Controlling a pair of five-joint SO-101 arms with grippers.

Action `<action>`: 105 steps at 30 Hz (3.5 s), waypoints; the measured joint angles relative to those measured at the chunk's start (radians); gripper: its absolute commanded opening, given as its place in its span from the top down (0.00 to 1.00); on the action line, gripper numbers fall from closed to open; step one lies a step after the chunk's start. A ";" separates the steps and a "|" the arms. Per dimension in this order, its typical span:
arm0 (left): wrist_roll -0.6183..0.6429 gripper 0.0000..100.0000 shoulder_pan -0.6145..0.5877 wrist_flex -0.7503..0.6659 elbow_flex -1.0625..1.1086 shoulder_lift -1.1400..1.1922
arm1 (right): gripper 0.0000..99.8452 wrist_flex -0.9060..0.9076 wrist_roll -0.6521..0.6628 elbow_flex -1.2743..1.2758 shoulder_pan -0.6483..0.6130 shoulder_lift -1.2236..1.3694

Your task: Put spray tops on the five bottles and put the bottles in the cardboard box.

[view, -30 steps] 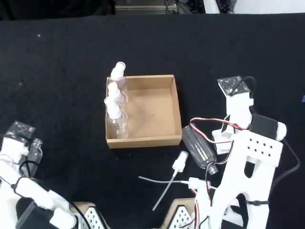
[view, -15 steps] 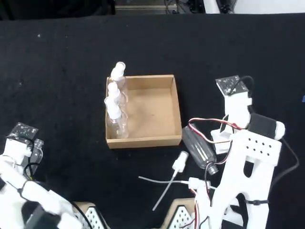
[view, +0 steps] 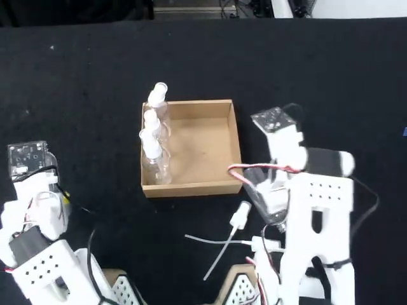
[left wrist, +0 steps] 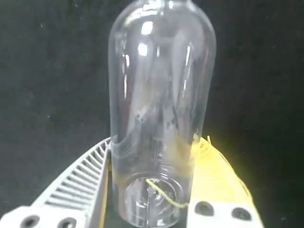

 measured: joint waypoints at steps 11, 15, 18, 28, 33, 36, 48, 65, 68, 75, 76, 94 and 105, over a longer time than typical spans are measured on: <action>0.229 0.96 0.035 0.000 0.018 -0.029 | 0.85 -0.103 -0.232 0.129 -0.292 0.000; 0.242 0.96 0.035 0.000 0.018 -0.029 | 0.85 -0.178 -0.239 0.190 -0.310 0.000; 0.245 0.96 0.035 0.000 0.020 -0.029 | 0.85 -0.244 -0.275 0.261 -0.315 0.000; 0.249 0.96 0.035 0.000 0.037 -0.038 | 0.85 -0.531 -0.474 0.485 -0.316 0.000; 0.250 0.96 0.035 0.000 0.037 -0.038 | 0.85 -0.592 -0.477 0.537 -0.316 0.000; 0.250 0.96 0.035 0.000 0.037 -0.038 | 0.85 -0.663 -0.477 0.595 -0.316 0.000; 0.250 0.96 0.035 0.000 0.037 -0.038 | 0.94 -0.658 -0.408 0.620 -0.315 0.000; 0.250 0.96 0.046 -0.020 0.037 -0.038 | 0.98 -0.417 -0.130 0.353 -0.199 0.000; 0.250 0.96 0.081 -0.061 0.037 -0.038 | 0.98 -0.272 -0.129 0.160 -0.198 0.000; 0.250 0.96 0.164 -0.270 0.037 -0.038 | 0.98 -0.089 -0.129 -0.261 -0.198 0.000; 0.250 0.96 0.170 -0.310 0.037 -0.038 | 0.98 -0.080 -0.129 -0.311 -0.198 0.000; 0.605 0.96 0.416 -0.411 -0.482 -0.049 | 0.98 -0.072 -0.310 -1.114 -0.198 -0.018; 0.606 0.96 1.010 -0.413 -0.531 -0.054 | 0.98 -0.074 -0.310 -1.335 -0.198 -0.028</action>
